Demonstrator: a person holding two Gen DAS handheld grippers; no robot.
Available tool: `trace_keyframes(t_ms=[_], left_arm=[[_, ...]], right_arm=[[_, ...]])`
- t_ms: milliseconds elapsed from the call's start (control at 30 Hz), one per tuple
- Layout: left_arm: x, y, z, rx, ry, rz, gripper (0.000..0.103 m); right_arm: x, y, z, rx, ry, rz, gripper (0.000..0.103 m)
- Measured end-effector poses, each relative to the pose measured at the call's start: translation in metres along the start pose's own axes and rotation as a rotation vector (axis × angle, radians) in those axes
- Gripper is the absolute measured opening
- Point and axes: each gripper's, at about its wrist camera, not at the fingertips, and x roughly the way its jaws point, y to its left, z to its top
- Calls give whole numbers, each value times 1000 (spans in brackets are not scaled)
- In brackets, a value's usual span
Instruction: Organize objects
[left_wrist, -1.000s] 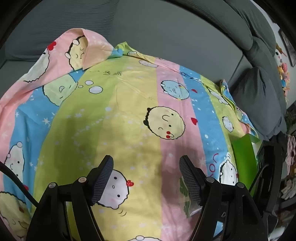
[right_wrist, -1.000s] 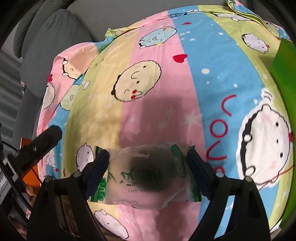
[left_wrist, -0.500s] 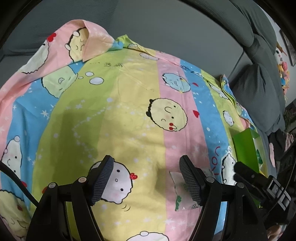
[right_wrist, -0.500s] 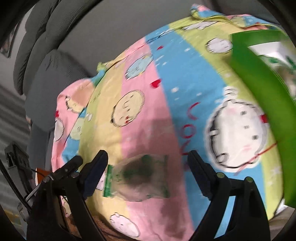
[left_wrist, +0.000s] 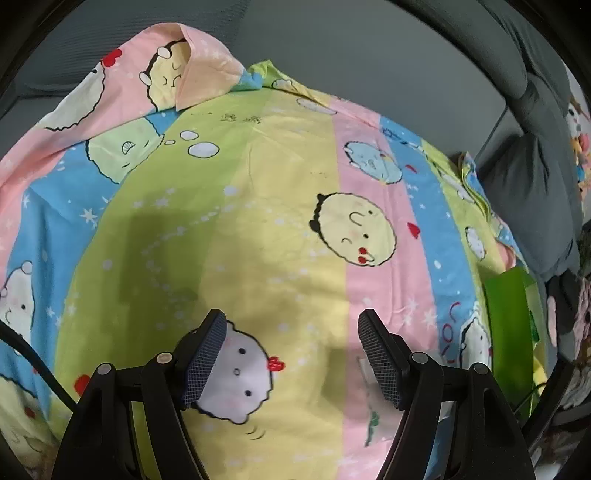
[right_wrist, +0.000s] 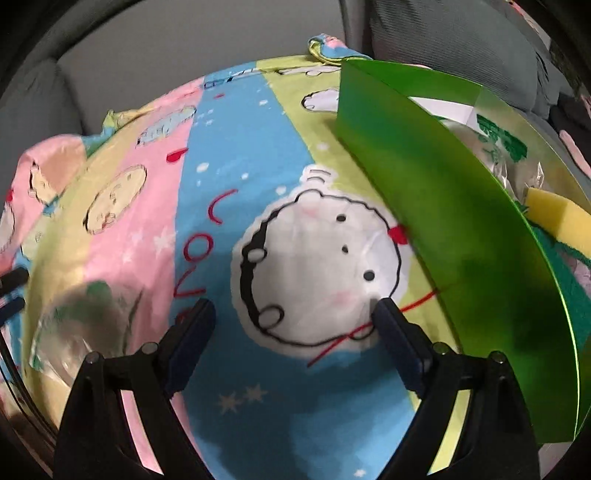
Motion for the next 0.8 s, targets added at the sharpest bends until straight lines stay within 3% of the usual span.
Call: trace_keyframes(t_ms=[100,200,367,533,800], left_arm=[[0,-3,-5,1,9,-24,74],[-3,-4,-7,-22,4,-36,74],[-1,-14,-11,-10,7,-45,74],[-1,-17,-13,12,-8,-1,74],[-3,-23,-17,42,-15,3,74]], right_arm=[[1,-1,-5,-33,-5,27,102],[-1,5,-19,-115,-59,-5,102],[-5,1,-38,-97,-224,-4,102],[-5,0,-36,-87,-231,-5,102],[-6,2,-39,-82,-242,-12,102]])
